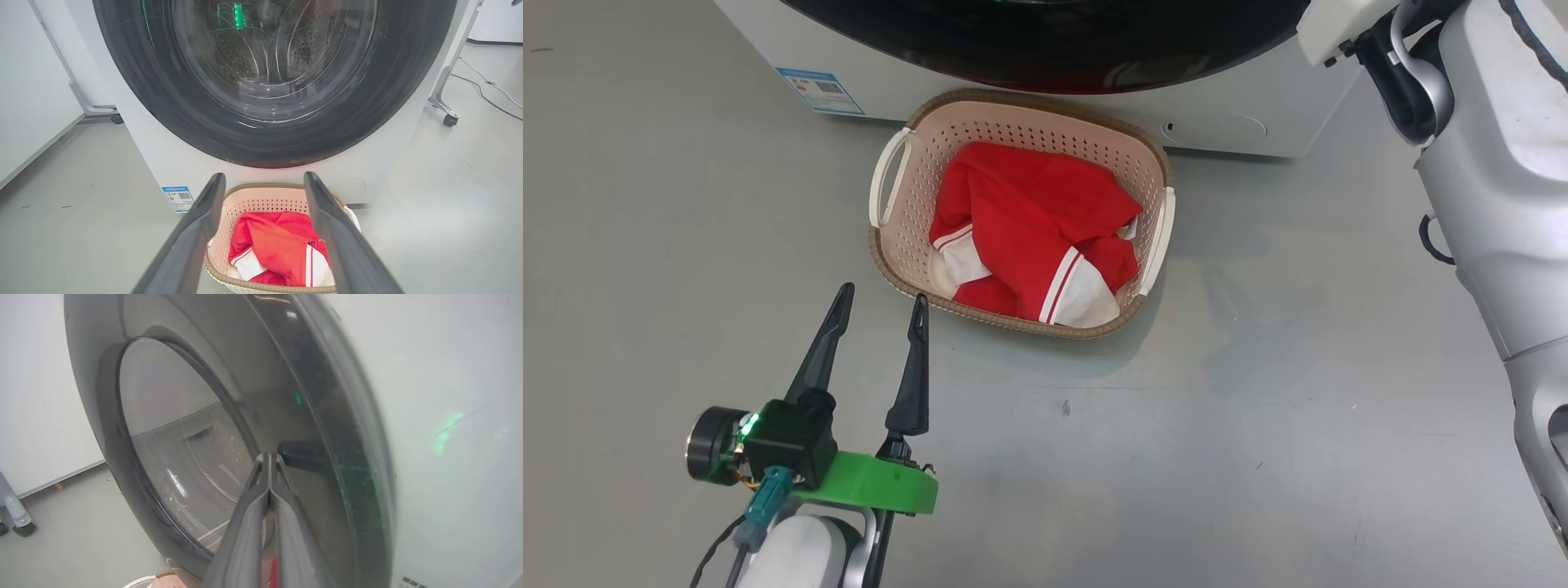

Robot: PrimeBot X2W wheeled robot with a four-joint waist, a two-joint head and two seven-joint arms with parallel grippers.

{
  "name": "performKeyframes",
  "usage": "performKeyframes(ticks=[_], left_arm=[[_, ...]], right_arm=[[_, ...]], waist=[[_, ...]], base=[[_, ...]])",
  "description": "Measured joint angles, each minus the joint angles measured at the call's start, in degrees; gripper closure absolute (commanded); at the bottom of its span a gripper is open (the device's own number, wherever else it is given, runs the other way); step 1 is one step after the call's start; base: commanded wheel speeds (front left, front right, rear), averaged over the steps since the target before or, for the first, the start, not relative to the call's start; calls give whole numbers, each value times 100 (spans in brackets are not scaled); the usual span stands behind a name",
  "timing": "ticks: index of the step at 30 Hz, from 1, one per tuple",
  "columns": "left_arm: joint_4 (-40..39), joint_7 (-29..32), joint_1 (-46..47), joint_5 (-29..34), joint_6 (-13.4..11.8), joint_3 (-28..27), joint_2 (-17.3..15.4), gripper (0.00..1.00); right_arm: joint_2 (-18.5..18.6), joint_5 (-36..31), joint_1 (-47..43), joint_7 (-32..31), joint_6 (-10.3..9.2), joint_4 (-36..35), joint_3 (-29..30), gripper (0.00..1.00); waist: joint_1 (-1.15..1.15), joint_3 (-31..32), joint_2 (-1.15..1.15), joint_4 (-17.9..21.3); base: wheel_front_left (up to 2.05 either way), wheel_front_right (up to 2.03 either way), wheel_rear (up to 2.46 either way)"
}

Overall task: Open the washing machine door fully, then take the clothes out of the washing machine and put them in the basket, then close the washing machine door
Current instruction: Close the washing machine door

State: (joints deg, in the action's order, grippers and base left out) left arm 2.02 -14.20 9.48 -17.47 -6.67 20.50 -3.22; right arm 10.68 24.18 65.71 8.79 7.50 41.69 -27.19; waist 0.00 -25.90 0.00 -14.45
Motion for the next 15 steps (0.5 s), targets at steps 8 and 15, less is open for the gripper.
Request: performKeyframes(ticks=[8, 15], left_arm=[[146, -1, 54, 0, 0, -3, 13, 0], [258, -7, 54, 0, 0, -37, 14, 0]], right_arm=[[-66, 202, 3, 222, -1, 245, -115, 100], [-209, 464, -240, 416, -2, 278, -314, 100]], waist=[[0, 110, 0, 22], [0, 279, 0, 95]], base=[[0, 0, 0], [0, 0, 0]])
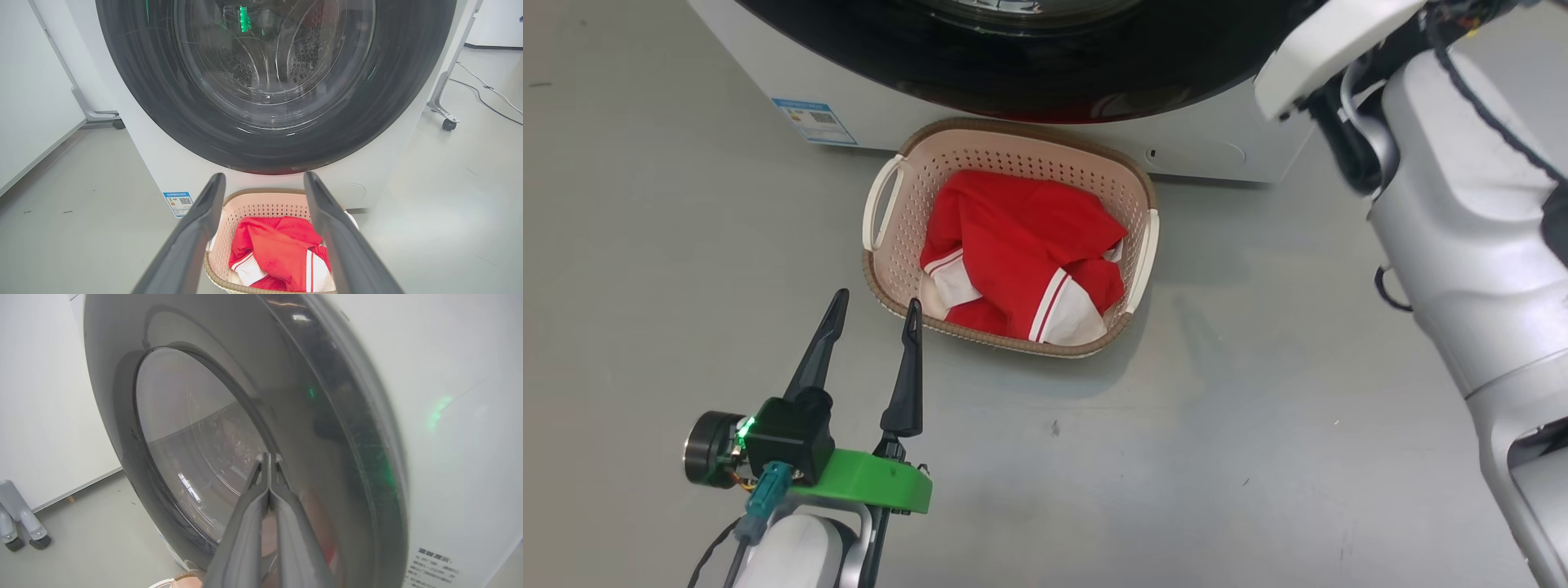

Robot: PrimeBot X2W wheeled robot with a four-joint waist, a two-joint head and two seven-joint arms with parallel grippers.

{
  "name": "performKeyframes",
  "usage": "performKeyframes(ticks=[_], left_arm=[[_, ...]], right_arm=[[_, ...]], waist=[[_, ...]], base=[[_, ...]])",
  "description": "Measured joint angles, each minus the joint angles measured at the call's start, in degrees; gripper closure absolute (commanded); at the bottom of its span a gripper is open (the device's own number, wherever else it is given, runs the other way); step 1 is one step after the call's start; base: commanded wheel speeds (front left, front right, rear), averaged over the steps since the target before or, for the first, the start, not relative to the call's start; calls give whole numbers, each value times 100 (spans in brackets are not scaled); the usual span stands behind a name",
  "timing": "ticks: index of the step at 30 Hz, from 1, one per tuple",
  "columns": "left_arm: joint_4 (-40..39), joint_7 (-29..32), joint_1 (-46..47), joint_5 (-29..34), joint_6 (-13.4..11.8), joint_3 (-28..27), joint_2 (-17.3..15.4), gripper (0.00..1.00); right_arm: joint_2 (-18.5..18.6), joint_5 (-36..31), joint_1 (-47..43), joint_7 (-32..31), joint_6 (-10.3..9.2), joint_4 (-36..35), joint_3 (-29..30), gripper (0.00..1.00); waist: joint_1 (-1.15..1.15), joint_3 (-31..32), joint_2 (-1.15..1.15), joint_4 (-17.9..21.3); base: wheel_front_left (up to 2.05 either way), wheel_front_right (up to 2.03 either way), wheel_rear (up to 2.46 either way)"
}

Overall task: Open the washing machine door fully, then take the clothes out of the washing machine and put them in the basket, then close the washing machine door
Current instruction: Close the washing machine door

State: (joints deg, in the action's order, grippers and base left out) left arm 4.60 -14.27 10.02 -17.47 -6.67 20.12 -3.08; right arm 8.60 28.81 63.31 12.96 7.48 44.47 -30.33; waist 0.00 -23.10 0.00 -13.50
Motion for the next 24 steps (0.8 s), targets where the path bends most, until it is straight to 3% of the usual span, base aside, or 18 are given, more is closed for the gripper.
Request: performKeyframes(ticks=[15, 16, 17, 18, 19, 24], left_arm=[[224, -1, -14, 0, 0, -156, -2, 0], [237, -1, -19, 0, 0, -157, -2, 0], [245, -1, -26, 0, 0, -160, -3, 0], [260, -1, -36, 0, 0, -168, -4, 0], [274, -1, -57, 0, 0, -177, -8, 0], [334, -1, -214, 0, 0, -193, -22, 0]], right_arm=[[21, 356, -1489, 149, 0, -143, -22, 100], [25, 367, -1595, 149, 0, -178, -3, 82], [24, 380, -1697, 149, 0, -252, 49, 56], [25, 389, -1789, 149, 0, -353, 137, 13], [26, 389, -1857, 149, 0, -444, 205, 0], [23, 382, -2258, 149, -7, -877, 558, 0]], waist=[[0, 504, 0, 269], [0, 545, 0, 287], [0, 587, 0, 305], [0, 631, 0, 324], [0, 675, 0, 343], [0, 898, 0, 444]], base=[[0, 0, 0], [0, 0, 0], [0, 0, 0], [0, 0, 0], [0, 0, 0], [0, 0, 0]])
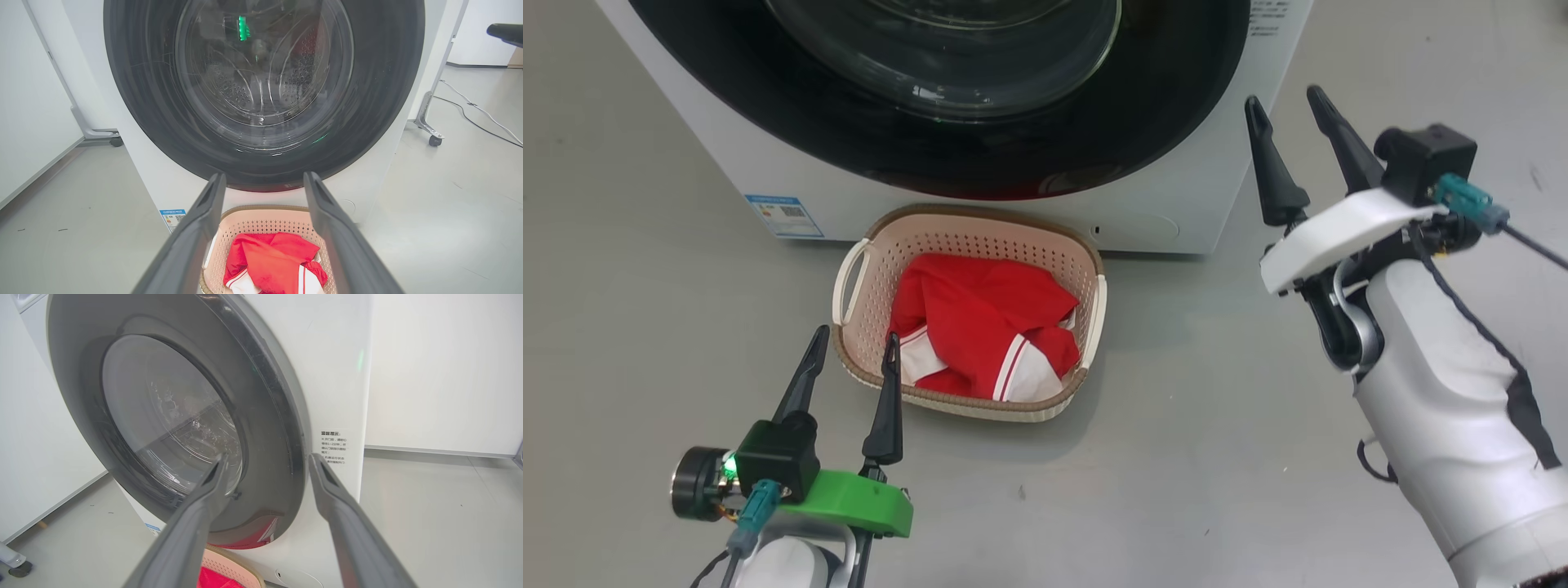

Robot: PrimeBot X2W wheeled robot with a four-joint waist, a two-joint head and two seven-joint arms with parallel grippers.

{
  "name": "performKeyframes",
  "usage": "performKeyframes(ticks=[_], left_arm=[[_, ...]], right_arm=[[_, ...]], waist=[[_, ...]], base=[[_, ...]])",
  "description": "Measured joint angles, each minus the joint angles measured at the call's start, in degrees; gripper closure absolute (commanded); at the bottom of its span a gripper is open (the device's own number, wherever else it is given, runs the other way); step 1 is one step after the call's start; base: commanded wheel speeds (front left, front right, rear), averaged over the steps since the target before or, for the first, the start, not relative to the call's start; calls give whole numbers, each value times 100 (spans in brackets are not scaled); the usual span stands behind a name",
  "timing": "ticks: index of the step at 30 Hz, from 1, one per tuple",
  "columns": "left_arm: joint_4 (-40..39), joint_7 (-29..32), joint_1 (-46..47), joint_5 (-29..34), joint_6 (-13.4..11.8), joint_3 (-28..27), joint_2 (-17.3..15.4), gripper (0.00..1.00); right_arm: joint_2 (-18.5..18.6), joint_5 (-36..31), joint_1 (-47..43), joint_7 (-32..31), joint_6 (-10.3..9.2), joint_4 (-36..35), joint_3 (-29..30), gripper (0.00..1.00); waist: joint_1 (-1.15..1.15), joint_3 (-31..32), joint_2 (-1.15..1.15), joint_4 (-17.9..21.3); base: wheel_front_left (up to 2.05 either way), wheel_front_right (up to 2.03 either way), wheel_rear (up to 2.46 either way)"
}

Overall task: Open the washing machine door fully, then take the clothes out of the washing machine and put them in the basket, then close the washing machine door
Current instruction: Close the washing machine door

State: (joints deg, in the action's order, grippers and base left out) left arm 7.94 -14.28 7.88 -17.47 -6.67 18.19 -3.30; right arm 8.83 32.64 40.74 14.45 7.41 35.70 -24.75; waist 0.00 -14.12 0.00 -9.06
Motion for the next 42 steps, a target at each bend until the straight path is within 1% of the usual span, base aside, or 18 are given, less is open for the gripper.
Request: performKeyframes(ticks=[1, 6, 7, 9, 13, 15, 18, 24, 27, 33, 34, 40, 42], left_arm=[[9, 0, -23, 0, 0, -12, -8, 0], [75, 0, -122, -1, 0, -27, -62, 0], [84, 0, -142, -1, 0, -29, -69, 0], [93, 0, -180, -1, 0, -26, -76, 0], [113, 0, -298, -10, 0, -44, -104, 0], [137, 0, -366, -11, 0, -49, -120, 0], [154, 0, -483, -12, 0, -52, -137, 0], [162, 0, -626, -21, 0, -59, -140, 0], [166, 0, -725, -75, 0, -58, -141, 0], [181, 8, -859, -78, 0, -46, -152, 0], [181, 9, -875, -82, 0, -41, -153, 0], [178, 60, -1014, -116, 0, -4, -164, 0], [176, 60, -1046, -116, 0, -3, -168, 0]], right_arm=[[-1, -22, -101, 0, -4, -62, 31, 0], [15, -118, -677, -1, -209, -382, 341, 0], [27, -140, -800, 0, -216, -432, 391, 0], [41, -155, -1061, -1, -292, -524, 475, 0], [30, -257, -1573, 0, -402, -710, 555, 0], [16, -335, -1816, -1, -413, -799, 584, 0], [-5, -406, -2247, -1, -510, -1001, 667, 0], [-82, -480, -2804, -1, -655, -1356, 828, 0], [-114, -531, -3056, -1, -702, -1517, 853, 0], [-143, -649, -3541, -1, -716, -1739, 857, 0], [-146, -667, -3618, -1, -761, -1770, 856, 0], [-168, -757, -4039, -1, -767, -1942, 820, 0], [-177, -766, -4127, -1, -811, -2001, 804, 0]], waist=[[0, 44, 0, 22], [0, 259, 0, 128], [0, 304, 0, 147], [0, 394, 0, 181], [0, 561, 0, 248], [0, 638, 0, 283], [0, 779, 0, 351], [0, 980, 0, 426], [0, 1067, 0, 451], [0, 1219, 0, 481], [0, 1242, 0, 482], [0, 1360, 0, 470], [0, 1371, 0, 468]], base=[[0, 0, 0], [0, 0, 0], [0, 0, 0], [0, 0, 0], [0, 0, 0], [0, 0, 0], [0, 0, 0], [0, 0, 0], [0, 0, 0], [0, 0, 0], [0, 0, 0], [0, 0, 0], [0, 0, 0]])
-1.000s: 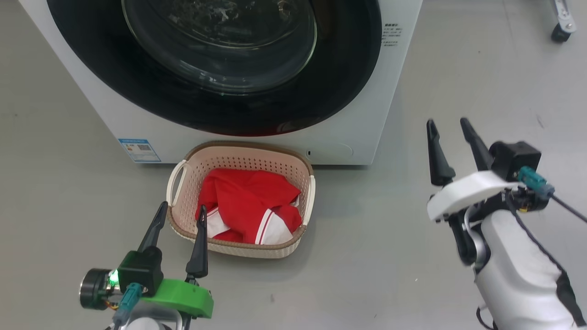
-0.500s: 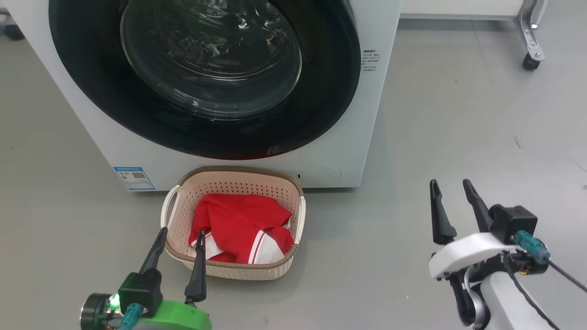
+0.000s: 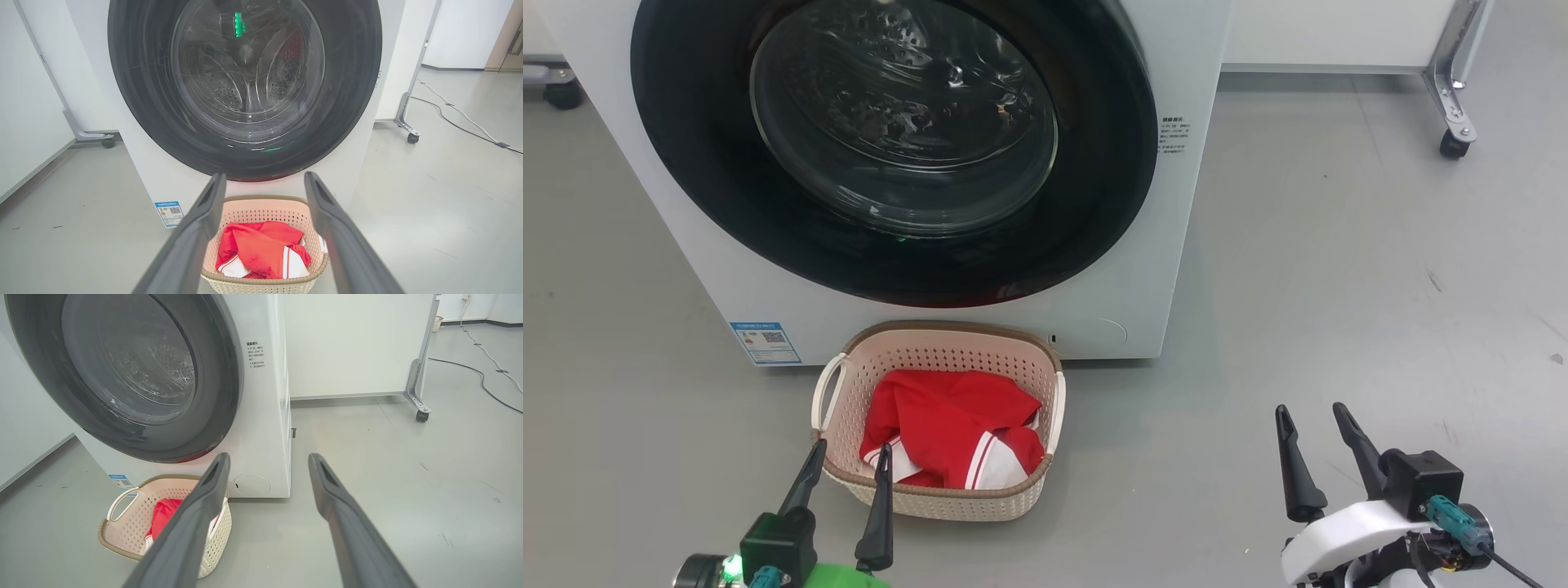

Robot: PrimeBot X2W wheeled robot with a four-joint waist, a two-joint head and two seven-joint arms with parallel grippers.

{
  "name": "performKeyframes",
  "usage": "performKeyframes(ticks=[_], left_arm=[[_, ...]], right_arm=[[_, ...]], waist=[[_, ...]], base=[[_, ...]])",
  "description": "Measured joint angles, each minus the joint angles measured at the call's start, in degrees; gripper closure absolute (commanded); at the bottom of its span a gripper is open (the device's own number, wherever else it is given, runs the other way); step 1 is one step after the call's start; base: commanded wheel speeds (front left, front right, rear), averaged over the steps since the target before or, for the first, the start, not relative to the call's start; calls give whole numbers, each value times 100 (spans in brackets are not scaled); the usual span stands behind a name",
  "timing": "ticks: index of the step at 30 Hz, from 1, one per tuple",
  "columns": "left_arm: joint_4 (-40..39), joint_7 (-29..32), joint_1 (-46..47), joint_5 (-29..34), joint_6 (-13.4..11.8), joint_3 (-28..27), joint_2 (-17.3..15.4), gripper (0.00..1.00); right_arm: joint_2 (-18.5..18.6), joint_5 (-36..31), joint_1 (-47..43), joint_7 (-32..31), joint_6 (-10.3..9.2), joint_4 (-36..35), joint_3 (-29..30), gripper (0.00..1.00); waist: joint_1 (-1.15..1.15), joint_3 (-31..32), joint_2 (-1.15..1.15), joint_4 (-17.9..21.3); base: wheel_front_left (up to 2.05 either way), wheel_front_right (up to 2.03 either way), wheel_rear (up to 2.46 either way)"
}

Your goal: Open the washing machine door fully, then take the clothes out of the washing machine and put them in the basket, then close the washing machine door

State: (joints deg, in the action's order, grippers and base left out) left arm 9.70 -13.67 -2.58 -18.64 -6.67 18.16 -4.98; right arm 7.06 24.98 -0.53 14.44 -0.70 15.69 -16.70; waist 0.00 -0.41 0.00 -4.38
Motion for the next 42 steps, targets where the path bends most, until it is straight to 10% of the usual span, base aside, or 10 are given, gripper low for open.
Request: performKeyframes(ticks=[35, 36, 42], left_arm=[[-122, 152, -109, -51, 0, 41, -82, 0], [-116, 152, -110, -51, 0, 43, -85, 100], [185, 158, -209, -60, 0, 78, -12, 100]], right_arm=[[-60, -121, -504, 0, -98, -570, 101, 0], [-62, -132, -509, 0, -97, -568, 99, 100], [-156, -113, -671, -3, -94, -279, 75, 100]], waist=[[0, 38, 0, 54], [0, 37, 0, 57], [0, 37, 0, 58]], base=[[0, 0, 0], [0, 0, 0], [0, 0, 0]])
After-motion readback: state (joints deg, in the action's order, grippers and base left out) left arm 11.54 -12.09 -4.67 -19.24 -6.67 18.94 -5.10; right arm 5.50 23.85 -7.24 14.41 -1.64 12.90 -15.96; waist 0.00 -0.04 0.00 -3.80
